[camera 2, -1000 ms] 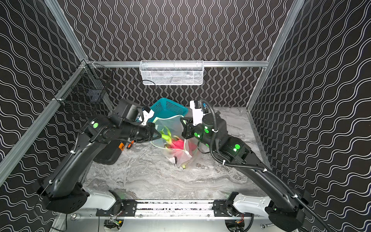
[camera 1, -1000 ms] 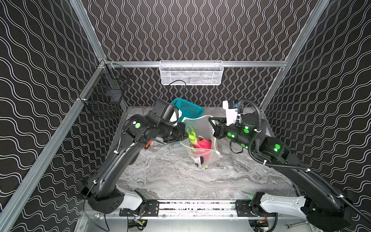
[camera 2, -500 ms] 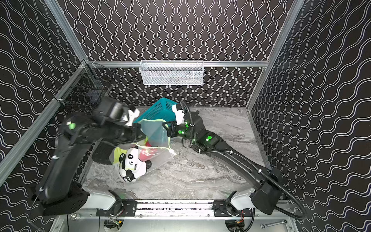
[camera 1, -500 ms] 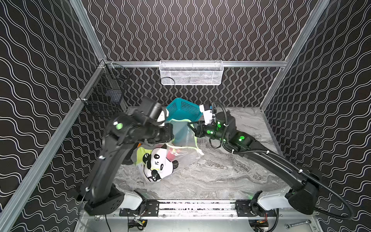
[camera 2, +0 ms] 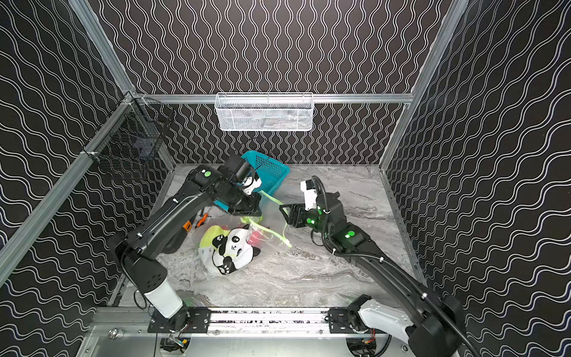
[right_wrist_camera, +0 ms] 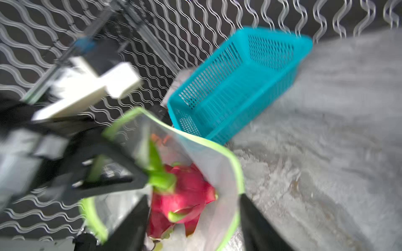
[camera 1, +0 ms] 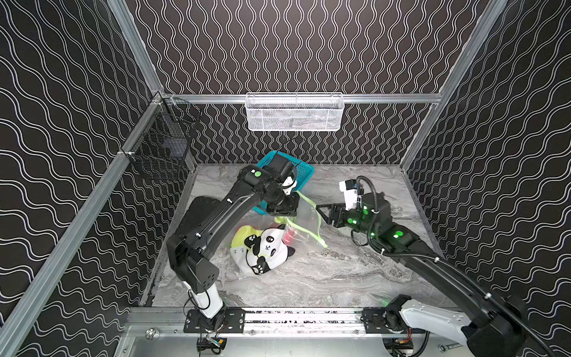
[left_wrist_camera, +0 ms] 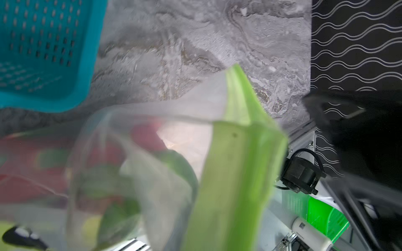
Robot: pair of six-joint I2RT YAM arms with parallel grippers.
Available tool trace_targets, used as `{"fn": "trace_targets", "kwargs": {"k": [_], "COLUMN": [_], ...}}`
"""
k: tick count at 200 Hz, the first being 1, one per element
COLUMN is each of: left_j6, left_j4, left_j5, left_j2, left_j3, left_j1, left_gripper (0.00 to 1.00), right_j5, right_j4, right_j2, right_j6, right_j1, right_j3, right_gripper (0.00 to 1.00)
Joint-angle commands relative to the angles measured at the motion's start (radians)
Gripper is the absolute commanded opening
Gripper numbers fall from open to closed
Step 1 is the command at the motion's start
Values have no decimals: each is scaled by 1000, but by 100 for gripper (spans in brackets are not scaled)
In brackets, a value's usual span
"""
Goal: Open the zip-top bag and take out the dragon fruit
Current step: Open the zipper of the food storage bag at the center of the board, then pick up the dragon fruit from the zipper food storage bag.
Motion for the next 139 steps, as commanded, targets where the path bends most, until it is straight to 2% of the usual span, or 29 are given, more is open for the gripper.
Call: {"fn": "trace_targets", "kwargs": {"k": [1, 19, 44, 80, 139], "left_j6": [44, 36, 37, 42, 29], "left_j4": [-11, 1, -17, -53, -50], "left_j5": [28, 34, 23, 30, 44], "left_j2": [15, 2, -15, -31, -68], "left_j3": [17, -15, -9, 12, 3], "left_j1": [-22, -29, -30, -30, -30], "left_gripper": [0, 0, 0, 0, 0], "right_j5": [-151, -263, -212, -332, -365], "right_j4": [-158, -230, -236, -154, -137], "right_j2": [11, 74, 109, 162, 277], "right_j6": [-86, -79, -48, -26, -58], "right_j1": [-6, -6, -8, 0, 43], "right_j3": [81, 116, 100, 94, 140], "right_gripper": [72, 71, 69, 68, 75]}}
